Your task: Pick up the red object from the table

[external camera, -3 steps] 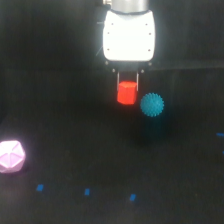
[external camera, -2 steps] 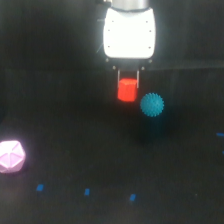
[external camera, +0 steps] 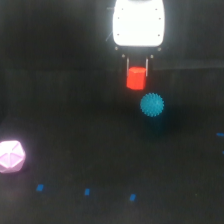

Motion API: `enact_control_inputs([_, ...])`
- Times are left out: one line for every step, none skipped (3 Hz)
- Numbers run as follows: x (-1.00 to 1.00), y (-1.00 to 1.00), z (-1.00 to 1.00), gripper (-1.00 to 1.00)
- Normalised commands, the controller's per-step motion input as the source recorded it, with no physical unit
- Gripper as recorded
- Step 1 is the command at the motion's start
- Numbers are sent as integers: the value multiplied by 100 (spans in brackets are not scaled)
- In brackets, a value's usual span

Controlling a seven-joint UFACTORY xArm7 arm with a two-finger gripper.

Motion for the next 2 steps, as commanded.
enact_control_inputs([-15,1,33,-97])
enact_control_inputs([-3,90,93,-100])
